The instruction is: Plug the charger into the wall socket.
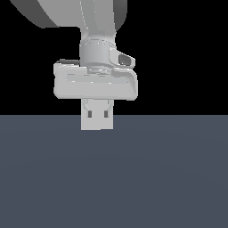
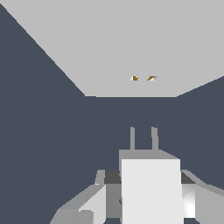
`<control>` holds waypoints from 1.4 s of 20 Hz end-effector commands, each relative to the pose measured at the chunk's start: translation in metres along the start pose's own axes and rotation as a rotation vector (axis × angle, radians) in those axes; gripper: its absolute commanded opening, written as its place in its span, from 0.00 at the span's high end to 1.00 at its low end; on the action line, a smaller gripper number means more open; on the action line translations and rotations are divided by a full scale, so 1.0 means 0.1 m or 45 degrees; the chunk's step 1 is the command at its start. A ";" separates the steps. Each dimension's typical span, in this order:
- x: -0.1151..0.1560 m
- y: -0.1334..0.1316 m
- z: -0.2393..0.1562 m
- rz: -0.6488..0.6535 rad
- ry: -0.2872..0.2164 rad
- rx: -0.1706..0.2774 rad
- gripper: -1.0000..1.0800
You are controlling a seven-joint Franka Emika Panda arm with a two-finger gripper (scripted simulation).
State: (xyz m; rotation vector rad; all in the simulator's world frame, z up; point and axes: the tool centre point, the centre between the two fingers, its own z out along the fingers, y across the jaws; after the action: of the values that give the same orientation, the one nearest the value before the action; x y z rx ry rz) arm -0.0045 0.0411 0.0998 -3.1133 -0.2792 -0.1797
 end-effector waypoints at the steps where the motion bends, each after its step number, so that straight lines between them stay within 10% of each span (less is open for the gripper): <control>1: 0.00 0.01 -0.01 0.012 -0.001 -0.001 1.00; 28: 0.47 0.01 0.05 0.006 -0.001 -0.001 1.00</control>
State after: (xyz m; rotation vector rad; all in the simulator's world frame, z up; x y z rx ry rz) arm 0.0388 0.0482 0.0998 -3.1147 -0.2720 -0.1780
